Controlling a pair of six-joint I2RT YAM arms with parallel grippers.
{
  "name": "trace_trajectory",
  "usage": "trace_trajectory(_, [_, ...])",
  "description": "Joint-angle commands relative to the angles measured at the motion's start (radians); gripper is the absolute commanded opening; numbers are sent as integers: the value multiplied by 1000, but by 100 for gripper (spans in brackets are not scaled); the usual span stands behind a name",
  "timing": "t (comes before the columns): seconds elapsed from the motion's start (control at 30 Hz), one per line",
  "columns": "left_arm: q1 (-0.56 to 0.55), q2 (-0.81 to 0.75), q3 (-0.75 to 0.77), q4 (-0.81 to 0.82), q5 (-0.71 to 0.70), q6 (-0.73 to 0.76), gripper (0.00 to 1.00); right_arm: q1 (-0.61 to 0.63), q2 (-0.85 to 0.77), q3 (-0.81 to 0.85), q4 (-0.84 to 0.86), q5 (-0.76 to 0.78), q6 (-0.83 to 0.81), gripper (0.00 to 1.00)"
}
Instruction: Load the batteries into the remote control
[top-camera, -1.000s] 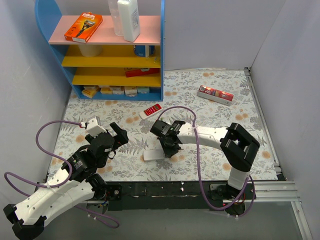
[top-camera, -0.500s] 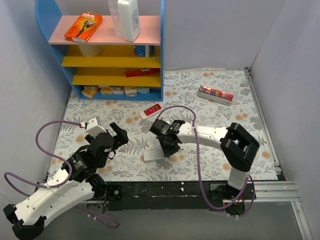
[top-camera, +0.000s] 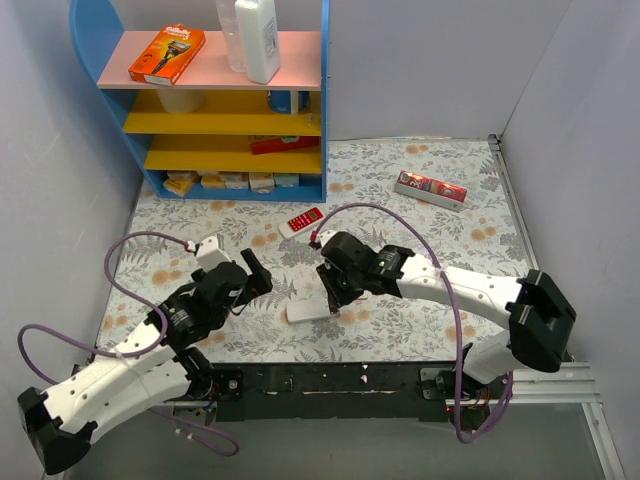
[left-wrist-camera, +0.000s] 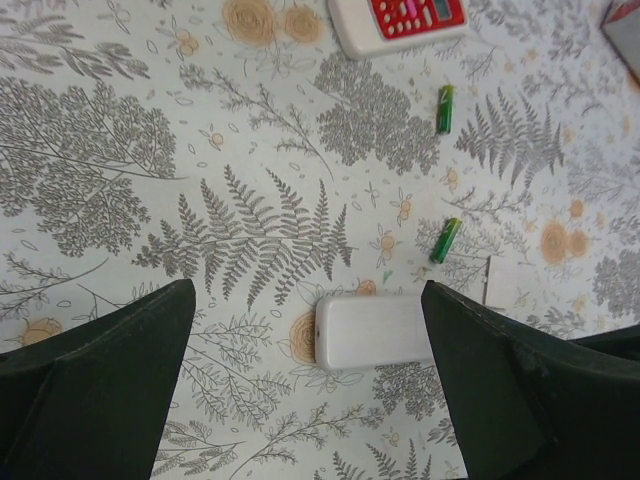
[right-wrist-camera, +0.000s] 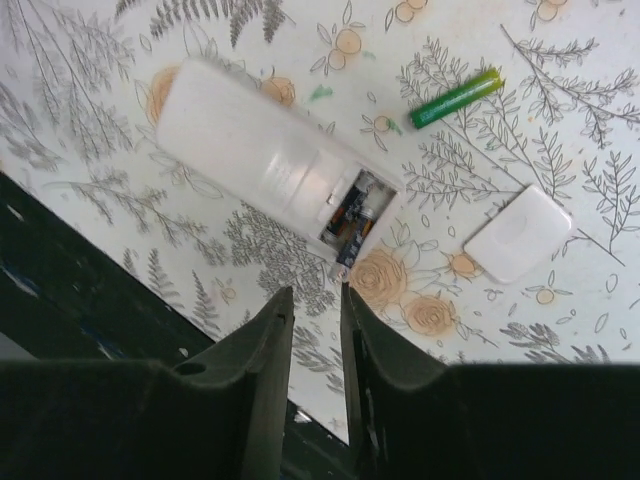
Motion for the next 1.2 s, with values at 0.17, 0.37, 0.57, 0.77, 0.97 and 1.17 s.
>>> trace_trajectory(0.17, [2, 268, -58, 137, 246, -26, 98, 4, -203, -286, 255, -140, -339, 31])
trace_trajectory(0.37, [2, 392, -73, 203, 294, -15, 98, 4, -182, -334, 305, -147, -368, 29])
trace_trajectory(0.57, [2, 453, -78, 235, 311, -4, 98, 4, -151, -348, 362, -162, -368, 25])
trace_trajectory(0.77, [2, 487, -89, 263, 334, -3, 97, 4, -121, -343, 361, -162, -373, 22])
trace_trajectory(0.97, [2, 498, -95, 281, 354, -1, 95, 4, -104, -348, 362, -154, -375, 20])
trace_trajectory(1.17, [2, 507, -99, 297, 380, 0, 93, 4, -93, -352, 379, -142, -371, 16])
